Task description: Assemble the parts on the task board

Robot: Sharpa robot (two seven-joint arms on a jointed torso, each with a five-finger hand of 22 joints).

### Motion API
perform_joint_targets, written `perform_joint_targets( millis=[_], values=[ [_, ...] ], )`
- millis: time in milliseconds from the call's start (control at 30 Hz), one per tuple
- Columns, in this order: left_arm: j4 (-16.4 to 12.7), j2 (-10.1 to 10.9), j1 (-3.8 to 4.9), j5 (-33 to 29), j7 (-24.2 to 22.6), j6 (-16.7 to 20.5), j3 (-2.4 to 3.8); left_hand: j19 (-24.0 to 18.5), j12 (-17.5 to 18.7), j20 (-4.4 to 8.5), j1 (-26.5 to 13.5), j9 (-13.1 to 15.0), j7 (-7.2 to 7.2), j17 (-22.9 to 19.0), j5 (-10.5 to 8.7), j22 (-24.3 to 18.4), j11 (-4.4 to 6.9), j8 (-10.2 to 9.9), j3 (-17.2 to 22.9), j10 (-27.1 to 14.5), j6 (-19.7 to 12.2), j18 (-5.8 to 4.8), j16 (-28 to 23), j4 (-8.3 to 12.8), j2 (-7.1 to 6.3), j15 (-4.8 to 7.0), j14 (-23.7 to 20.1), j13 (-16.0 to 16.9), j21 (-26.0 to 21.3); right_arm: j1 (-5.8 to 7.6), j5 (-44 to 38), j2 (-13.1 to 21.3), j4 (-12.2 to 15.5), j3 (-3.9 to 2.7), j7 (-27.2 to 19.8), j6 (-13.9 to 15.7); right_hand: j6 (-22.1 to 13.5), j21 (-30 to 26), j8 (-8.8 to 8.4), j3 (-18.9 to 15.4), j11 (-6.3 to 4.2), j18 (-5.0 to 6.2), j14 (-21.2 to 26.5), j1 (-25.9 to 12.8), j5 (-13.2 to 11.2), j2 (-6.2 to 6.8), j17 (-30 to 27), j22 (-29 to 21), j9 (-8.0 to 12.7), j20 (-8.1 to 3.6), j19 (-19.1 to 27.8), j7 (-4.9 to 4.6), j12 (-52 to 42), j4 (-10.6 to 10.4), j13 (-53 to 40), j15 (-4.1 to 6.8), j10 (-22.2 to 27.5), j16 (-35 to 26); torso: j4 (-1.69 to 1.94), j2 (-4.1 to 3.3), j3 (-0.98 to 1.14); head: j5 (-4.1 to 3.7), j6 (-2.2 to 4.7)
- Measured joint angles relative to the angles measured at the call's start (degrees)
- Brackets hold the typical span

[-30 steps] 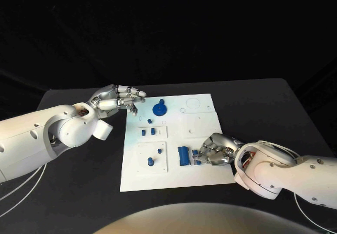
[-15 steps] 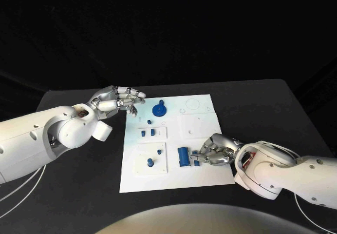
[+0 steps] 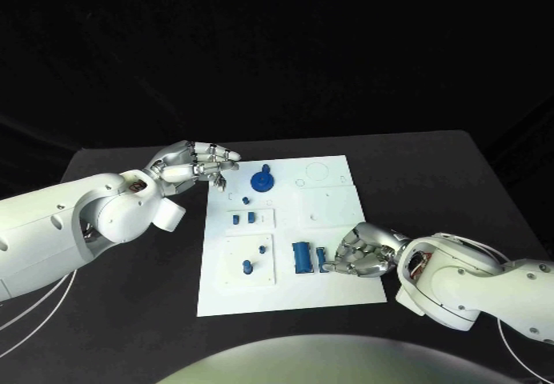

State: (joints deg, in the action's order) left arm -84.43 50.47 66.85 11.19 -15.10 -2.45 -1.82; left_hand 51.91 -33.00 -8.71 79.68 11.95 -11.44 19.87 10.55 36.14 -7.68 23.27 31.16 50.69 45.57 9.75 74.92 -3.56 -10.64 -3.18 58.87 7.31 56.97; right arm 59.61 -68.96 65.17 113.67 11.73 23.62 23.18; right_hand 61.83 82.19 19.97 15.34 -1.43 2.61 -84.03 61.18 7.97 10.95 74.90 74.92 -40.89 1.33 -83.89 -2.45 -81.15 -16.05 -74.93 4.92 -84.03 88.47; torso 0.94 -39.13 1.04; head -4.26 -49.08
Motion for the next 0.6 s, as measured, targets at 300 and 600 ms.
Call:
perform_joint_targets(
  millis=[300, 600],
  values=[
    [0.0, -0.1, -0.02, 0.0, 0.0, 0.0, -0.01, 0.0, 0.0, 0.0, 0.0, 0.0, 0.0, 0.0, 0.0, 0.0, 0.0, 0.0, 0.0, 0.0, 0.0, 0.0, 0.0, 0.0, 0.0, 0.0, 0.0, 0.0, 0.0, 0.0, 0.3, 0.2, -0.1, 0.0, -0.9, -1.6, 0.0, 0.0, 0.0, -0.2, 0.0, 0.0, 0.0, 0.0, 0.0, 0.0, 0.0, 0.0, -0.1, 0.0, 0.0, 0.0, 0.0, -0.2, 0.0, 0.0, 0.0, 0.0, 0.1, -0.03, 0.01, -0.05, 0.1],
    [0.0, -0.1, -0.02, 0.0, 0.0, 0.0, -0.02, 0.0, 0.0, 0.0, 0.0, 0.0, 0.0, 0.0, 0.0, 0.0, 0.0, 0.0, 0.0, 0.0, 0.0, 0.0, 0.0, 0.0, 0.0, 0.0, 0.0, 0.0, 0.0, 0.0, 0.3, -0.8, -1.2, 0.01, -1.0, -2.5, 0.0, 0.0, -0.01, -0.4, 0.0, 0.0, 0.0, 0.7, 0.0, -0.08, 0.0, 0.0, -0.1, 0.0, 0.0, 0.0, 0.0, -0.4, 0.0, 0.0, 0.0, 0.0, 0.16, -0.09, 0.01, -0.01, -0.05]
  ],
)
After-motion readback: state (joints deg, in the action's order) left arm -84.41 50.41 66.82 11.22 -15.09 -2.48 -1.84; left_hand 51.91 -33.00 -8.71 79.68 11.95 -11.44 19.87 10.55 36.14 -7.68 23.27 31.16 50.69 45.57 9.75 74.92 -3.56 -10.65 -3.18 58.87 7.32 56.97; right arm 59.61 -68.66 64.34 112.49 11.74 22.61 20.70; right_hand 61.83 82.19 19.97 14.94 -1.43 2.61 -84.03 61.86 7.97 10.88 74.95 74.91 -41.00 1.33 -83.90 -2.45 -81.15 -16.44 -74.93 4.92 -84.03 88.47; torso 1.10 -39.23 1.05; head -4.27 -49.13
